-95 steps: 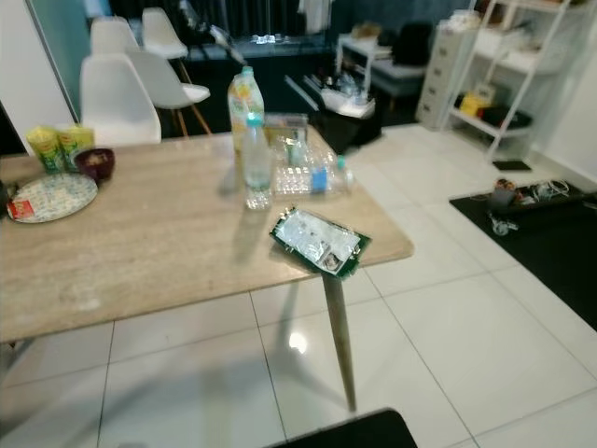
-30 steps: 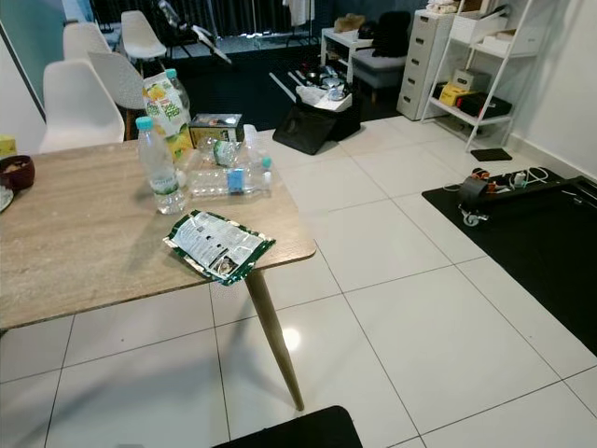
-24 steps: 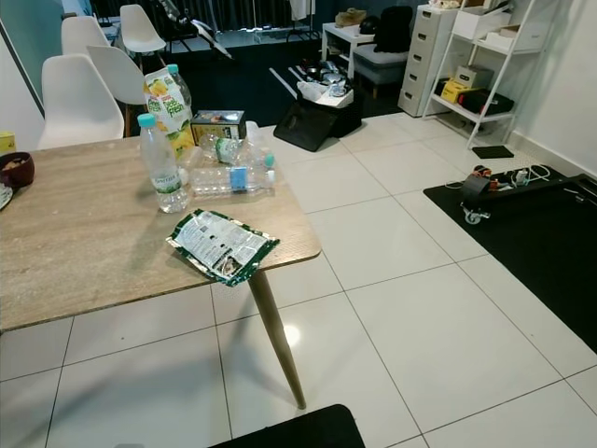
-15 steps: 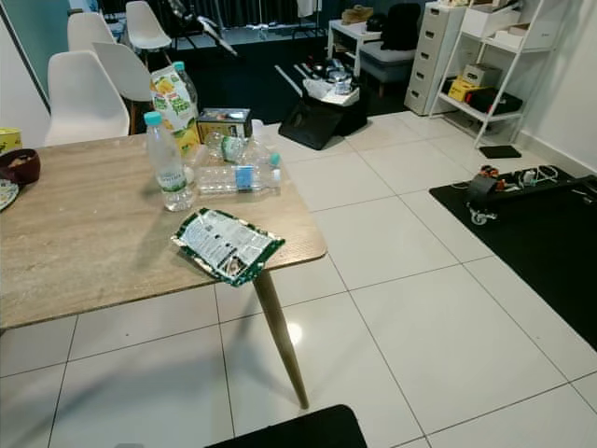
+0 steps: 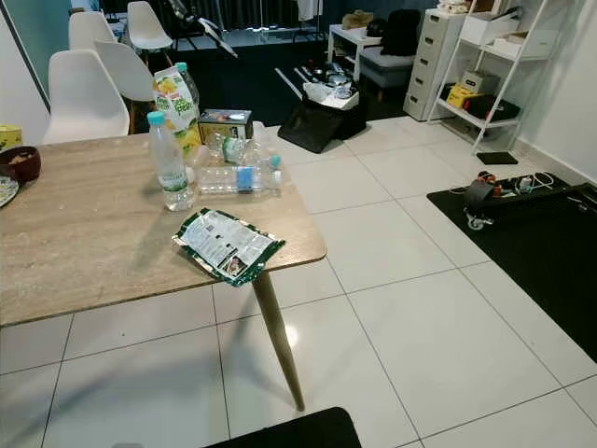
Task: Restocking fridge
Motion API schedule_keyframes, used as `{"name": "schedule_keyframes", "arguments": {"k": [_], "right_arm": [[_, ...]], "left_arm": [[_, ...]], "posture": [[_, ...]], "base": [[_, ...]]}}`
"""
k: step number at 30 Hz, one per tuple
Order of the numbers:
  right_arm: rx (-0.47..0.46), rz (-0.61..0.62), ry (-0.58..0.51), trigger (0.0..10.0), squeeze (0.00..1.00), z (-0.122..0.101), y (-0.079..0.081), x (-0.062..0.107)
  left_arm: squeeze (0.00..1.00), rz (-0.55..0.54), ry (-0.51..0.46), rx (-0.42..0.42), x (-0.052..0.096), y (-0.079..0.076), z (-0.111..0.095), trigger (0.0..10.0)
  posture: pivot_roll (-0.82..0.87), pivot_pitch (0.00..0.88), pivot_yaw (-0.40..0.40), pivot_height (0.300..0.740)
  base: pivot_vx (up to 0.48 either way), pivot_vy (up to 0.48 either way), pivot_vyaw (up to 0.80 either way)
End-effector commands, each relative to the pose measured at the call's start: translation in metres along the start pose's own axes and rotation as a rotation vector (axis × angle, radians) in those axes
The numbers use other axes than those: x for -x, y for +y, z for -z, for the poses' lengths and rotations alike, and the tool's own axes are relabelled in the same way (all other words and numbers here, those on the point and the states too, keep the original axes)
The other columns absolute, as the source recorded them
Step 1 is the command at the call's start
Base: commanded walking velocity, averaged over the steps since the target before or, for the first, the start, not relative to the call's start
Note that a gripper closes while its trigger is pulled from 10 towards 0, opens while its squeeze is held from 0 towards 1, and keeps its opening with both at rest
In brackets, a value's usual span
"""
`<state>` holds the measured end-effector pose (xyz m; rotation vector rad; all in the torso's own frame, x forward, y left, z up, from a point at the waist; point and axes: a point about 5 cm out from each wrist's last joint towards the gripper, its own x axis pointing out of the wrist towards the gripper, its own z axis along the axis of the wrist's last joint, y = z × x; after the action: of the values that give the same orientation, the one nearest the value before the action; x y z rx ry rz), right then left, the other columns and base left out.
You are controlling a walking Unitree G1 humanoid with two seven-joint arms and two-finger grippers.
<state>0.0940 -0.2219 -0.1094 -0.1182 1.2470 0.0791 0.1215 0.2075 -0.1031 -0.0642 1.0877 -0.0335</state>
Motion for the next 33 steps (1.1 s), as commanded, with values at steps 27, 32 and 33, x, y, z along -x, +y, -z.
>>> {"name": "schedule_keyframes", "arguments": {"k": [27,32,33], "right_arm": [[-0.069,0.000,-0.016,10.0,0.00,-0.003,0.002,-0.001],[-0.055,0.003,-0.016,10.0,0.00,-0.003,0.003,-0.001],[-0.051,0.004,-0.014,10.0,0.00,-0.003,0.003,-0.001]], "left_arm": [[0.05,-0.062,-0.039,0.087,0.002,0.003,0.003,10.0],[0.00,-0.092,-0.113,0.120,0.002,0.006,-0.006,10.0],[0.00,-0.103,-0.172,0.129,0.001,0.013,-0.024,10.0]], "posture": [[0.02,0.000,0.007,0.740],[0.03,0.000,0.007,0.740],[0.03,0.000,0.007,0.740]], "base": [[0.000,0.000,0.00],[0.000,0.000,0.00],[0.000,0.000,0.00]]}}
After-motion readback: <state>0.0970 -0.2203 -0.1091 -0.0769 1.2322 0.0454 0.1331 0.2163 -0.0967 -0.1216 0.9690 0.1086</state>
